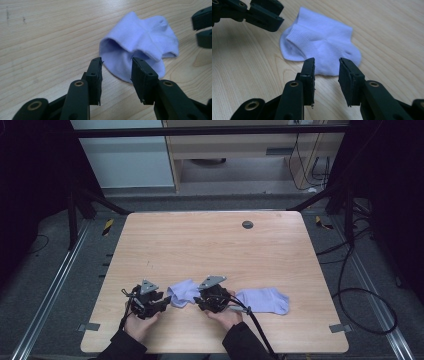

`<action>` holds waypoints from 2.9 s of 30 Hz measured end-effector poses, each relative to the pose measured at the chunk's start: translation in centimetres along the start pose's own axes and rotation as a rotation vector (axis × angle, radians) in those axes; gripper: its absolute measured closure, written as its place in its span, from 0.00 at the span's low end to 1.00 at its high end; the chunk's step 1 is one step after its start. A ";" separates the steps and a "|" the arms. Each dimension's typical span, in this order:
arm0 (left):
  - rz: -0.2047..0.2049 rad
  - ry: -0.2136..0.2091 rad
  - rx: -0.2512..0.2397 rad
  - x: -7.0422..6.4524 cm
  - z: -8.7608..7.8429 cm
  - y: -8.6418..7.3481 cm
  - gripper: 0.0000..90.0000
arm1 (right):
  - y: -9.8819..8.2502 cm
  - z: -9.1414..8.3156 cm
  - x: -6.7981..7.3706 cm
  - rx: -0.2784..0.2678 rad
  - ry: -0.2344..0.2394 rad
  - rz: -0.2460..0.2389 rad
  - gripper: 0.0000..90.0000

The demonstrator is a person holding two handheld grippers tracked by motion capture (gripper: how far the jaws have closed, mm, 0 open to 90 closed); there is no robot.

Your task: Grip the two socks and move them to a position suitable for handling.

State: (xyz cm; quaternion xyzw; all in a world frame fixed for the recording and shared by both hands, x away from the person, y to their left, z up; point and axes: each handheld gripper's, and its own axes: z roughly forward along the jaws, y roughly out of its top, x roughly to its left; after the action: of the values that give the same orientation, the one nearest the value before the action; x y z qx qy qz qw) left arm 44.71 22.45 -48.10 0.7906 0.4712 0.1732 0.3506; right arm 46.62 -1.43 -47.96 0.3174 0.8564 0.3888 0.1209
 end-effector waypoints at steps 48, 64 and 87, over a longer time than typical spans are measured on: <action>0.070 -0.044 0.071 -0.9 1.8 0.1 0.97 | 1.7 0.5 0.6 -0.115 0.027 0.107 0.93; 0.111 -0.068 0.103 -0.8 0.6 -0.1 0.97 | 4.1 2.8 -1.3 -0.167 -0.109 0.219 0.93; -0.023 -0.022 0.013 0.5 -1.0 -0.3 0.68 | 4.9 3.6 -4.8 -0.157 -0.166 0.179 0.69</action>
State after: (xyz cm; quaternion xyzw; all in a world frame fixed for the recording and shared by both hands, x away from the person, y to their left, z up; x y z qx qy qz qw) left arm 44.15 23.40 -47.63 0.7893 0.4776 0.1574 0.3523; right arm 54.13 0.09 -46.95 0.4132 0.7785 0.4365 0.1807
